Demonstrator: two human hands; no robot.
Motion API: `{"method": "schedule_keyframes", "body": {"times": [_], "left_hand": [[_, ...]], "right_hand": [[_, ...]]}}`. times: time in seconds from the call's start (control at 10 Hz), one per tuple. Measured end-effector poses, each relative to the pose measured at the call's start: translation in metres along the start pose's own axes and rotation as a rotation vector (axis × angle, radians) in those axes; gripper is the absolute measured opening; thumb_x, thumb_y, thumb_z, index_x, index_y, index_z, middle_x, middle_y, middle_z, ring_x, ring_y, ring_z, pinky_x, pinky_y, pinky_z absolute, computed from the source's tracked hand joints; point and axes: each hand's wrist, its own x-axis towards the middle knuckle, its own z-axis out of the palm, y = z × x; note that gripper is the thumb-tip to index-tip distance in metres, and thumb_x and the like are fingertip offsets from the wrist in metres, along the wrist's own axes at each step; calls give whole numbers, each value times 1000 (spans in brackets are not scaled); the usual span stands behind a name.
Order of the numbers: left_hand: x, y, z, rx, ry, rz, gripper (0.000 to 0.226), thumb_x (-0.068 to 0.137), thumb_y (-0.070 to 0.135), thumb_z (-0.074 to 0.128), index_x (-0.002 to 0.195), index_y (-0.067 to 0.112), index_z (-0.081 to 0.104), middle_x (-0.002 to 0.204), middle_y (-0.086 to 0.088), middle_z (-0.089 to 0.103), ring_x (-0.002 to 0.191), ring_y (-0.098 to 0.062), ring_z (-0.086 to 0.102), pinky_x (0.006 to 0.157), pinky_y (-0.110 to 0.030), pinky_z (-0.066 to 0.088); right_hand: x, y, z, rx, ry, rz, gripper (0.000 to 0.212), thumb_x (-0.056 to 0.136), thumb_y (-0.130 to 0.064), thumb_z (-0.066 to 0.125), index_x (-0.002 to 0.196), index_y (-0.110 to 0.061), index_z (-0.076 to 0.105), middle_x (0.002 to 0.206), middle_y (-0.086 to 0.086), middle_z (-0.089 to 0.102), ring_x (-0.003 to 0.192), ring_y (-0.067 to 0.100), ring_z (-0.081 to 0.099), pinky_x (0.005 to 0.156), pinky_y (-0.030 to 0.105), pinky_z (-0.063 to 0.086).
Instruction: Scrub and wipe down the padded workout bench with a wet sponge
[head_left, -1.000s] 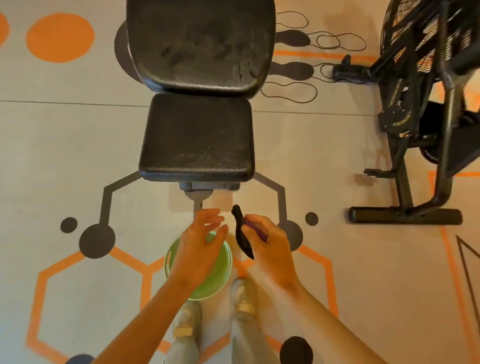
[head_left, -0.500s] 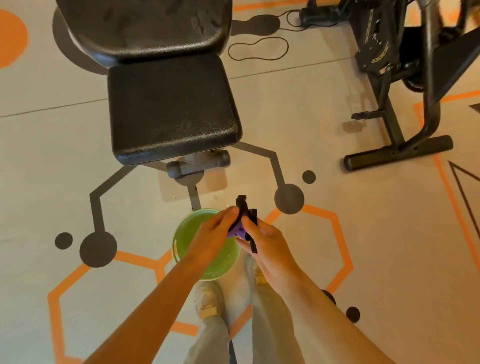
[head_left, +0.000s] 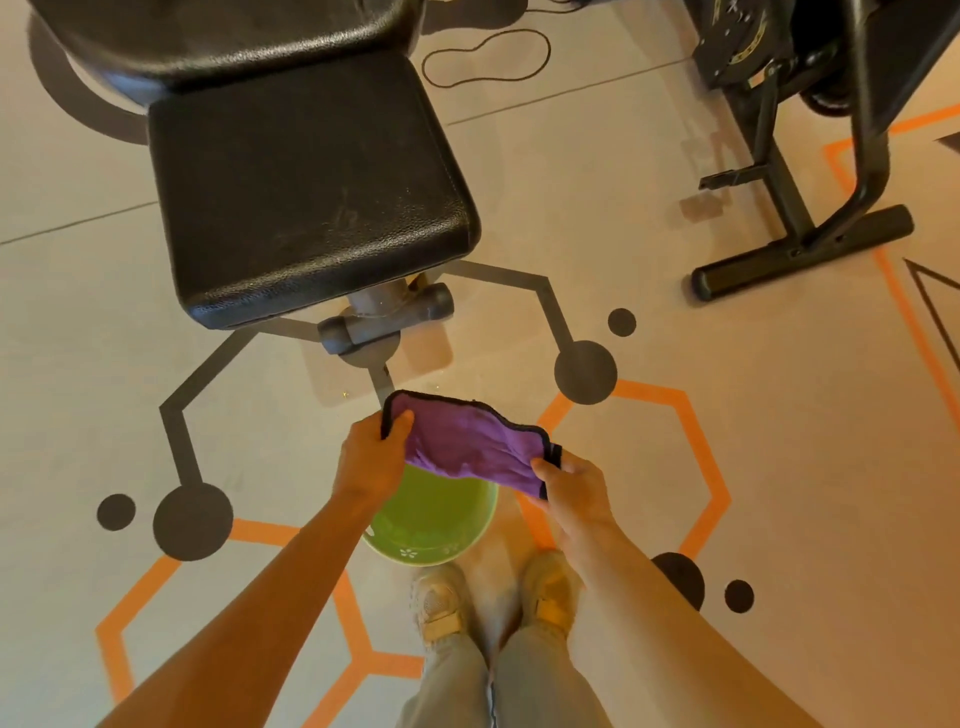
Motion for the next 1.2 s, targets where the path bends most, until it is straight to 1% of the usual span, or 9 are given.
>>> {"method": "schedule_keyframes", "body": {"times": [0.1, 0.2, 0.4, 0.5, 0.6, 0.8, 0.9, 1.0, 1.2], "left_hand": [[12, -18, 12, 83, 11, 18, 32, 98, 14, 55, 129, 7, 53, 111, -16, 65, 98, -35, 62, 84, -41, 50], [19, -37, 30, 116, 19, -24, 33, 97, 8, 54, 127, 7, 40, 101, -11, 57, 84, -28, 56, 73, -35, 42], [38, -57, 55, 268, 40, 120, 17, 93, 0, 54, 89, 15, 63, 95, -6, 63, 83, -20, 54, 75, -34, 45], [47, -66, 64, 312, 20, 119, 23, 92, 1, 56, 101, 15, 73, 111, -5, 68, 100, -24, 60, 82, -23, 39], [57, -77, 68, 423, -10, 95, 30, 90, 7, 62, 117, 18, 69, 124, -6, 66, 112, -29, 60, 87, -25, 39], [66, -96, 75, 523, -94, 86, 44, 88, 4, 62, 130, 19, 62, 136, -10, 58, 123, -32, 54, 101, -38, 41], [70, -99, 80, 582, -159, 124, 50, 91, -1, 56, 138, 13, 54, 140, -15, 52, 127, -34, 50, 104, -38, 37], [74, -97, 86, 644, -238, 151, 53, 94, 5, 56, 145, 12, 47, 142, -18, 46, 129, -36, 47, 105, -39, 36], [75, -90, 82, 543, -169, 84, 39, 93, 11, 59, 132, 16, 60, 142, -10, 49, 128, -29, 50, 108, -35, 37]], "right_hand": [[30, 26, 2, -176, 101, -23, 14, 88, -2, 58, 94, 7, 67, 95, 26, 69, 87, 39, 64, 76, 40, 49], [53, 44, 0, -350, 196, -9, 20, 88, -7, 59, 106, -2, 63, 97, 14, 65, 95, 32, 61, 76, 33, 44], [88, 74, -1, -419, 242, -23, 12, 86, -6, 59, 89, -13, 50, 88, 3, 55, 84, 26, 56, 76, 35, 46], [105, 84, 3, -416, 207, -64, 30, 84, 2, 52, 68, -23, 57, 90, 3, 65, 88, 29, 63, 73, 33, 48], [118, 92, 7, -458, 135, -115, 38, 83, 2, 48, 72, -29, 67, 99, 3, 71, 92, 27, 65, 78, 33, 51], [132, 102, 17, -848, -49, -130, 34, 96, -22, 47, 129, -26, 56, 139, 2, 52, 125, 27, 46, 103, 36, 34], [132, 103, 25, -966, -130, -131, 41, 97, -24, 42, 137, -22, 48, 144, 6, 46, 129, 31, 42, 103, 38, 32], [135, 104, 30, -937, -196, -75, 36, 95, -21, 42, 127, -17, 56, 138, 9, 49, 125, 33, 47, 101, 38, 40], [128, 105, 3, -749, -178, -74, 29, 98, -20, 43, 120, -17, 61, 134, 5, 51, 125, 25, 48, 101, 31, 39]]}}
